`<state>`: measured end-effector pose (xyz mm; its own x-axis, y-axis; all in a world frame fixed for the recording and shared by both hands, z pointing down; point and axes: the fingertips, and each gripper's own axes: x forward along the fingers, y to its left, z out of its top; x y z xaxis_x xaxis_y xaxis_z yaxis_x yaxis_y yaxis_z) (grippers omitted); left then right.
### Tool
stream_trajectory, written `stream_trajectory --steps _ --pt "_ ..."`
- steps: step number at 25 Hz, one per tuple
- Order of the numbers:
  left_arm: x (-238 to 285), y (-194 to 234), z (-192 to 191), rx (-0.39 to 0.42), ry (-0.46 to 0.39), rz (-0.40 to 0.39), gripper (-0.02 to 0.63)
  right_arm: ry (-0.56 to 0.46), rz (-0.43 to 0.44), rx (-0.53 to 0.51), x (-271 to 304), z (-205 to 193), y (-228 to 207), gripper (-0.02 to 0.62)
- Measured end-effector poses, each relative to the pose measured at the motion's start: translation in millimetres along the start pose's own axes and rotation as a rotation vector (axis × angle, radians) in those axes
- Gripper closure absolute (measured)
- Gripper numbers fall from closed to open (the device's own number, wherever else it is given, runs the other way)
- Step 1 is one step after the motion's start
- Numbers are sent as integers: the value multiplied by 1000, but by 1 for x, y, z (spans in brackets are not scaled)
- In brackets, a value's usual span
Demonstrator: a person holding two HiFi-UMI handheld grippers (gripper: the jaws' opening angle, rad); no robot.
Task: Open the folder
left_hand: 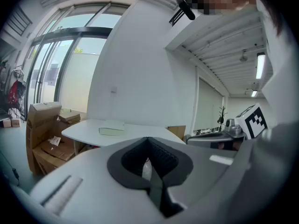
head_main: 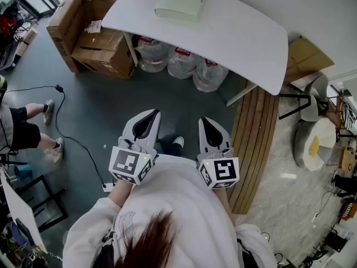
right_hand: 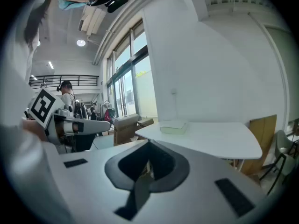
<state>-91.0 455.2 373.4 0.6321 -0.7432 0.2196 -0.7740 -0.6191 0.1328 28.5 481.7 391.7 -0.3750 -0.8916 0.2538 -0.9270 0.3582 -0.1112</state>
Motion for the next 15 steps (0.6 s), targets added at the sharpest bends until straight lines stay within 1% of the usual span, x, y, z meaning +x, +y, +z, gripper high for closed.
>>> stream_trajectory --steps 15 --pt "3 8 20 5 -57 11 598 -24 2 -20 8 16 0 589"
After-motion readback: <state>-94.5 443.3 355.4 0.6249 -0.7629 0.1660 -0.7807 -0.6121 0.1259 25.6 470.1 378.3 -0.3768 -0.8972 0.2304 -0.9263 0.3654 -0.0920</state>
